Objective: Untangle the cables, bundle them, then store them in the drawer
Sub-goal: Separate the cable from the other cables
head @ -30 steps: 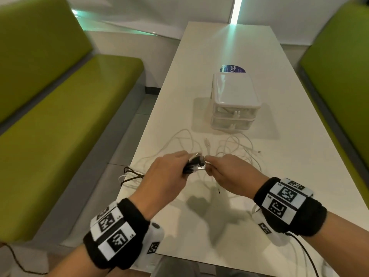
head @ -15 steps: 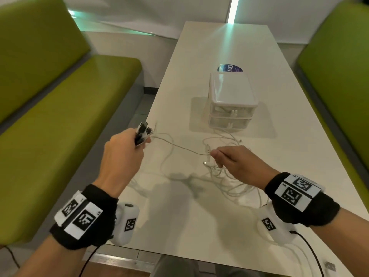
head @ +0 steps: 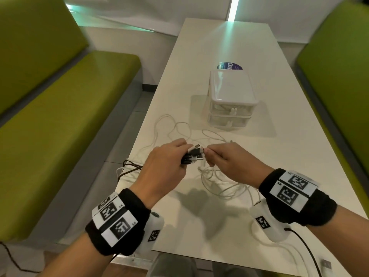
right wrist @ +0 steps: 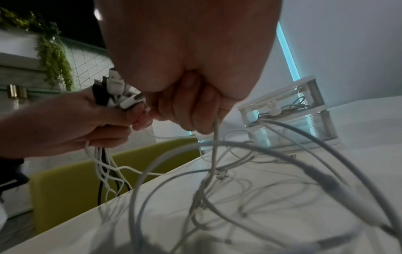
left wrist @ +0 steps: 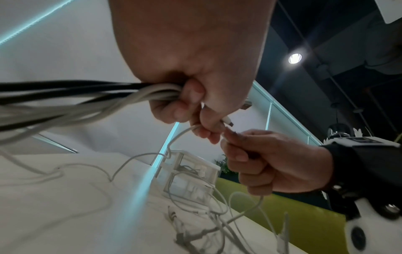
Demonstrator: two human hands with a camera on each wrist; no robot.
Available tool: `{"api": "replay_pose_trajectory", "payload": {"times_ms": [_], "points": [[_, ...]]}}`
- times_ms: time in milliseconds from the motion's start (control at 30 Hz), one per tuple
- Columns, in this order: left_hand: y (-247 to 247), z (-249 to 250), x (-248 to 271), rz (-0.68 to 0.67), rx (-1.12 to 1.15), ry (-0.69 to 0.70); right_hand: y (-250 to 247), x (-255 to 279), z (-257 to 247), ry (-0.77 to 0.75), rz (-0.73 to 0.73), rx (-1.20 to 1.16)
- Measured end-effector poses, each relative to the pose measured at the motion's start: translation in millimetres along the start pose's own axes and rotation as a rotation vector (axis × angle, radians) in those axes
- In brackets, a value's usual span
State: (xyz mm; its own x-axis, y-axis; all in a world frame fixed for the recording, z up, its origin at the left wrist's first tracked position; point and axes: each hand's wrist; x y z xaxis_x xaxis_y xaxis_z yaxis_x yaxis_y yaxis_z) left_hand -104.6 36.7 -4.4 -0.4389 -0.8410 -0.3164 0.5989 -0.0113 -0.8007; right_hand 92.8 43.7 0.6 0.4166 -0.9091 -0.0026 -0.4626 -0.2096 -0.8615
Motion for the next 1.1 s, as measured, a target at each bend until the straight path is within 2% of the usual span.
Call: {"api": "replay_pose_trajectory", "payload": {"times_ms": [300, 367, 500, 700, 900, 1100], "points": [[-21, -9, -1, 0.168, 0.021, -0.063, 5, -2, -11, -0.020, 0.064, -0.078], [-29, -15, -1, 0.233, 0.049, -0.116, 4, -1, -8, -0.009, 0.069, -0.089], [-50, -42, -1, 0.394, 0.134, -0.321, 2, 6, 2, 0.071, 0.056, -0.147], [-52, -58, 4, 0.358, -0.015, -0.445, 2, 5, -3, 0.131, 0.042, -0.318], [-62, -73, 15, 0.271, -0.182, -0.491, 5, 8, 5, 0.156, 0.107, -0.180], [-89, -94, 19, 0.309, -0.201, -0.633, 13, 2, 5, 0.164, 0.101, -0.099]]}}
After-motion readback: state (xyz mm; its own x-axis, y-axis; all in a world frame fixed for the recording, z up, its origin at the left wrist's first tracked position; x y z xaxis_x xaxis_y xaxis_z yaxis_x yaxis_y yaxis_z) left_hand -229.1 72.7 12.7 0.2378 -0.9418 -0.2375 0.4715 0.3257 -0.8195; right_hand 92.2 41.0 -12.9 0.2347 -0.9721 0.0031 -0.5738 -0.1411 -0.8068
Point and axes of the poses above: each hand's wrist, its own x-axis away from the middle knuckle, its own y-axis out of the palm, z = x × y, and after that the axes turned 6 degrees about x, right-handed
